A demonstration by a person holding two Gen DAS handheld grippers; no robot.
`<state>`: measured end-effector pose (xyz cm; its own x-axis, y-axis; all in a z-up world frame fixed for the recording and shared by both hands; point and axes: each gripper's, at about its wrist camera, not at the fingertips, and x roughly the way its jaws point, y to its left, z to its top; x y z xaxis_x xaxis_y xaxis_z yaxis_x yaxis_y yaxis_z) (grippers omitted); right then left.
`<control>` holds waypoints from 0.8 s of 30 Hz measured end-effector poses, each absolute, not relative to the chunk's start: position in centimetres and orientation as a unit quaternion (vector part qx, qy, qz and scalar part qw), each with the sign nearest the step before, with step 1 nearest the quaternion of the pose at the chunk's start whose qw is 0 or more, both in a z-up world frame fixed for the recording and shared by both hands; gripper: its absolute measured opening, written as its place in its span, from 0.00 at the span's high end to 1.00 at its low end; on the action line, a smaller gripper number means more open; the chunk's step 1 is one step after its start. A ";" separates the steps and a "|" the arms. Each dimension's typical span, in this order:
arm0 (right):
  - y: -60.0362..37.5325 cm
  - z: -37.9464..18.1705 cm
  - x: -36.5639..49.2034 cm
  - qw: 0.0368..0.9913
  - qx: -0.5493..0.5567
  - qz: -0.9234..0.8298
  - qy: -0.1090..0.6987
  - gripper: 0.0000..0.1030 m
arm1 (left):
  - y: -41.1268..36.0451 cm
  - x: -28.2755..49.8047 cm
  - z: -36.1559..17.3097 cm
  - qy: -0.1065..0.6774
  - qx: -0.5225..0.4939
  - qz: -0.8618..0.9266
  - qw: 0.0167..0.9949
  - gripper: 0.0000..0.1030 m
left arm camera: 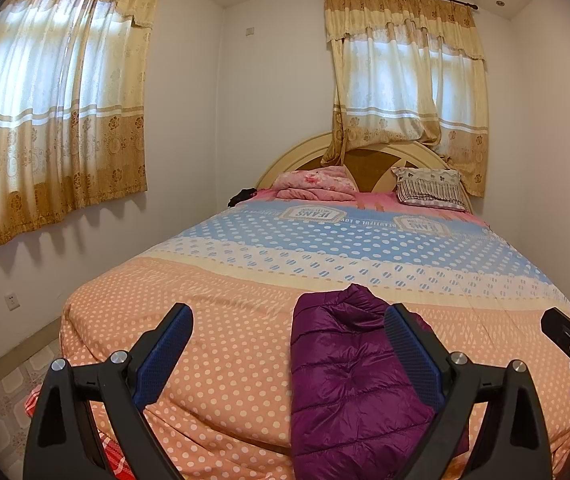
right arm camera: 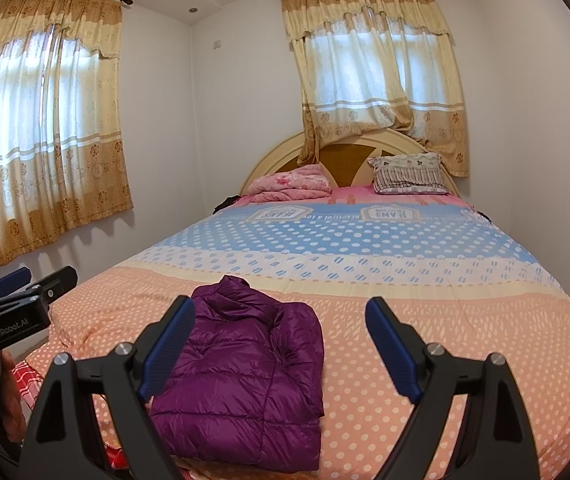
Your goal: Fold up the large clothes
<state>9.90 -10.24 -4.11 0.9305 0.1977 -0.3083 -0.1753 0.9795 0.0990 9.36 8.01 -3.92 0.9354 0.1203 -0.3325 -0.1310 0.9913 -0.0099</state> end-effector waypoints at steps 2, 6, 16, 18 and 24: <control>-10.3 -4.1 9.9 0.982 0.036 0.095 0.161 0.13 | 8.0 9.3 -4.0 0.168 -0.015 0.065 0.984 0.06; -10.4 -4.1 9.9 0.982 0.036 0.096 0.161 0.13 | 7.9 9.4 -4.1 0.170 -0.016 0.064 0.983 0.06; -10.3 -4.1 9.9 0.982 0.036 0.096 0.161 0.13 | 8.2 9.9 -4.3 0.188 -0.025 0.065 0.980 0.06; -10.3 -4.1 9.8 0.982 0.037 0.096 0.161 0.13 | 8.4 10.0 -4.4 0.191 -0.027 0.061 0.979 0.06; -10.2 -4.1 9.9 0.982 0.036 0.096 0.161 0.13 | 8.3 10.0 -4.4 0.189 -0.023 0.066 0.979 0.06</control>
